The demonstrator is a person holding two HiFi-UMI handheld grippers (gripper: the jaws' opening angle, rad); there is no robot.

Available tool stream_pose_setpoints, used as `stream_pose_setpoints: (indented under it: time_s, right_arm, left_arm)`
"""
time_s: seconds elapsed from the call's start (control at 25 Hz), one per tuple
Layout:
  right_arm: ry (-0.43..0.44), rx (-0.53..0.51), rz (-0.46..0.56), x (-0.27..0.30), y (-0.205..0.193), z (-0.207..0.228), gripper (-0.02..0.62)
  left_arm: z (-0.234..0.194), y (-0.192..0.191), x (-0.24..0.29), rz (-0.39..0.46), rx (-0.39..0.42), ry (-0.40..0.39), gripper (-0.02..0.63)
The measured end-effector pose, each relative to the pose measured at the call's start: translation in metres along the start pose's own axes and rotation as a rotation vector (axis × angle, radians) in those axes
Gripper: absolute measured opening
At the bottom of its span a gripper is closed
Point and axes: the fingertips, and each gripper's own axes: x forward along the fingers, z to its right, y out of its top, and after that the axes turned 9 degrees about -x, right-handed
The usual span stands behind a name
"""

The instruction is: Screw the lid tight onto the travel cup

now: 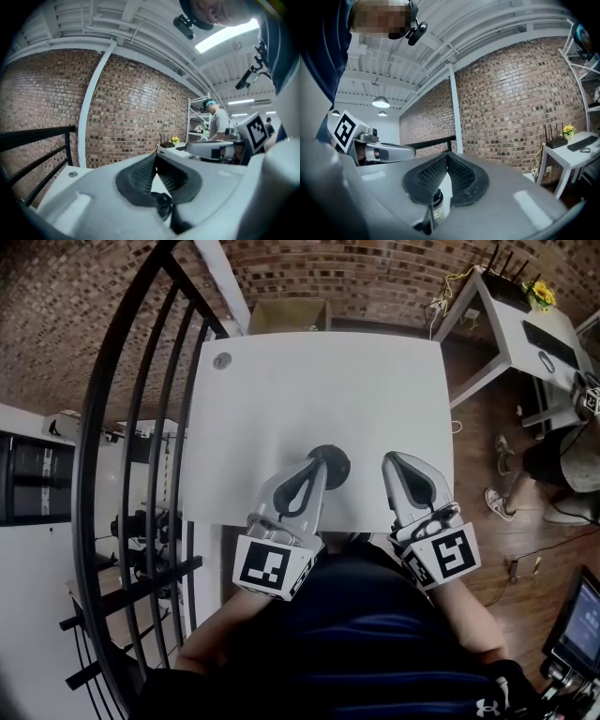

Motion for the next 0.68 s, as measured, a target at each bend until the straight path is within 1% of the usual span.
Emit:
stream_pose_setpoints:
  time_s: [0.36, 0.68]
  right_arm:
    - [-0.002, -0.006, 0.008, 0.0001, 0.0012, 0.0004, 0.009]
    - [-0.001, 0.006, 0.012, 0.0041, 0.0016, -0.0012, 0.009]
  left_arm:
    - [-0.0004, -0.0016, 0.0010, -0.008, -0.003, 0.000, 0.005]
    - [-0.0094, -0.0023, 0.0016, -0.002, -0.008, 0.013, 0.005]
